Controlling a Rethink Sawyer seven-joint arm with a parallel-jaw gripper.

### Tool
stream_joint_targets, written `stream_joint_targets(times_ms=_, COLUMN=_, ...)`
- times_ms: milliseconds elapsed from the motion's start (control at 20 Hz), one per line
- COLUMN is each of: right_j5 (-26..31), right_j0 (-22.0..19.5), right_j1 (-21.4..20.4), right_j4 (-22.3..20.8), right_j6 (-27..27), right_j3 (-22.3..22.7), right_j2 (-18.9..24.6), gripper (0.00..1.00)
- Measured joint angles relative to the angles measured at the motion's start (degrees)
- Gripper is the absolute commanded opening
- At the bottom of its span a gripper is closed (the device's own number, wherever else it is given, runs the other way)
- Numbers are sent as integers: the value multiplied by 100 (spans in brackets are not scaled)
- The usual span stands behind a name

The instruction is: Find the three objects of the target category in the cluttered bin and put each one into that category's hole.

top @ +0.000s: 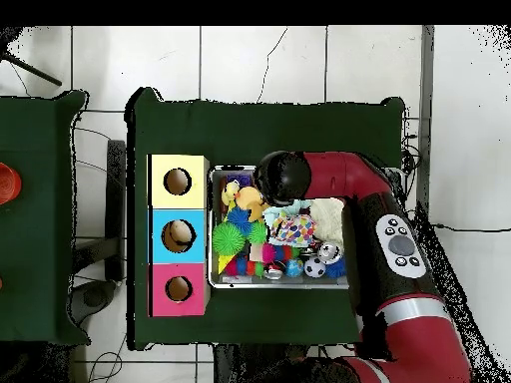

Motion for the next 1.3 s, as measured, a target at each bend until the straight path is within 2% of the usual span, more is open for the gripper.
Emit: stream_joint_targets(times_ms=1300, right_j5=53, right_j0=1, right_j1=429, right_j4=15, right_j6=1, right_j3=-3, right_j2=22, gripper=100)
